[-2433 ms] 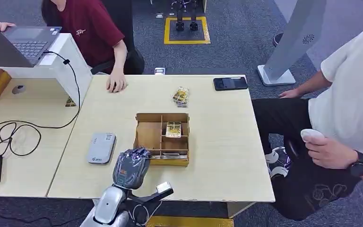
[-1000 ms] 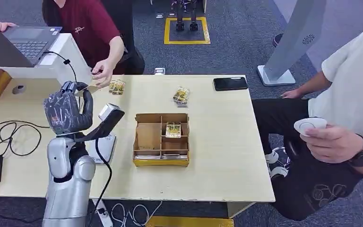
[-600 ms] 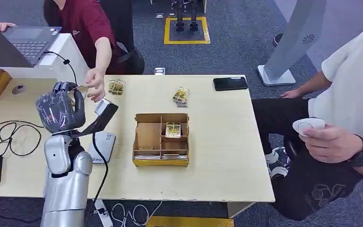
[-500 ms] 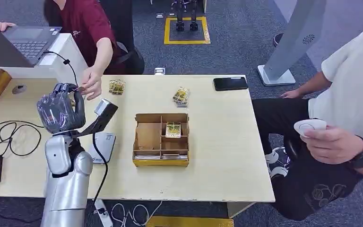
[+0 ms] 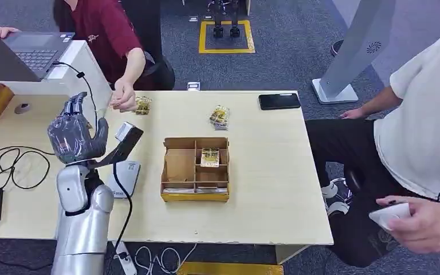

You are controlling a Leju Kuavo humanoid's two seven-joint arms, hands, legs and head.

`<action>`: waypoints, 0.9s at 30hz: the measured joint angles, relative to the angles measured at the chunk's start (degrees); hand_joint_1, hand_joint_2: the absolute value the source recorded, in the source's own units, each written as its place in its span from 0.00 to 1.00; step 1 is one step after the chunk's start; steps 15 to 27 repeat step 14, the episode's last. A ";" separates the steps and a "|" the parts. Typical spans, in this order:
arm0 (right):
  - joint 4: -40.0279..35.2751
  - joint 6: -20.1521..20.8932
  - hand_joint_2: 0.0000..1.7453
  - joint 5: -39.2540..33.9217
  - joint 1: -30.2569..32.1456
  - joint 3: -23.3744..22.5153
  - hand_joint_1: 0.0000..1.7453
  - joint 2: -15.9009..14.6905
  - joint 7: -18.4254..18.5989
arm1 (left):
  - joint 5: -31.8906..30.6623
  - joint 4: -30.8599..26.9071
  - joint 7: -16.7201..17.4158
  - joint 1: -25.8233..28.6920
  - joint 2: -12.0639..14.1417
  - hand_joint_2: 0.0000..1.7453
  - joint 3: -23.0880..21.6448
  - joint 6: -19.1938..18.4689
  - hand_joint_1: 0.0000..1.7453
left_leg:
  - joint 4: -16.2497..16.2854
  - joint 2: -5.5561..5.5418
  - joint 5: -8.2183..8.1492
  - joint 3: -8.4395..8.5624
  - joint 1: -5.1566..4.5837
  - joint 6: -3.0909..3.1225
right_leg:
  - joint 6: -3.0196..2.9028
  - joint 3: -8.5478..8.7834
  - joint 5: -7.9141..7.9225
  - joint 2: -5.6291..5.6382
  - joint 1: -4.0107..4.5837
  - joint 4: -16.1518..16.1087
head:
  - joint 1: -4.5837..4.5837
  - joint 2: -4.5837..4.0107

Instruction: Pass the card to the sensor for recognition and then transmit it.

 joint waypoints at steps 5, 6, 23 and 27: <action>0.00 0.18 1.00 0.17 -0.06 0.24 0.00 0.02 0.11 | -1.64 0.28 2.23 0.01 0.18 1.00 1.34 1.58 0.00 | 0.00 0.01 0.00 0.00 0.01 0.00 | 0.00 0.01 0.00 0.00 0.00 0.02 | 0.00 0.00; 0.00 0.18 1.00 0.24 -0.08 0.24 0.00 0.02 0.20 | -1.99 0.52 3.29 0.06 0.52 1.00 2.12 2.42 0.00 | -0.01 0.01 0.00 -0.01 0.01 0.00 | 0.00 0.02 0.00 0.01 0.00 0.03 | 0.02 0.00; 0.02 -0.15 1.00 0.06 0.03 0.28 0.00 0.04 1.01 | 0.86 3.85 4.23 2.83 9.93 1.00 12.31 12.07 0.00 | -0.03 0.18 0.00 0.05 0.04 -0.02 | -0.11 -0.05 -0.09 0.19 0.02 0.16 | 0.02 0.00; 0.02 -0.15 1.00 0.06 0.03 0.28 0.00 0.04 1.01 | 0.86 3.85 4.23 2.83 9.93 1.00 12.31 12.07 0.00 | -0.03 0.18 0.00 0.05 0.04 -0.02 | -0.11 -0.05 -0.09 0.19 0.02 0.16 | 0.02 0.00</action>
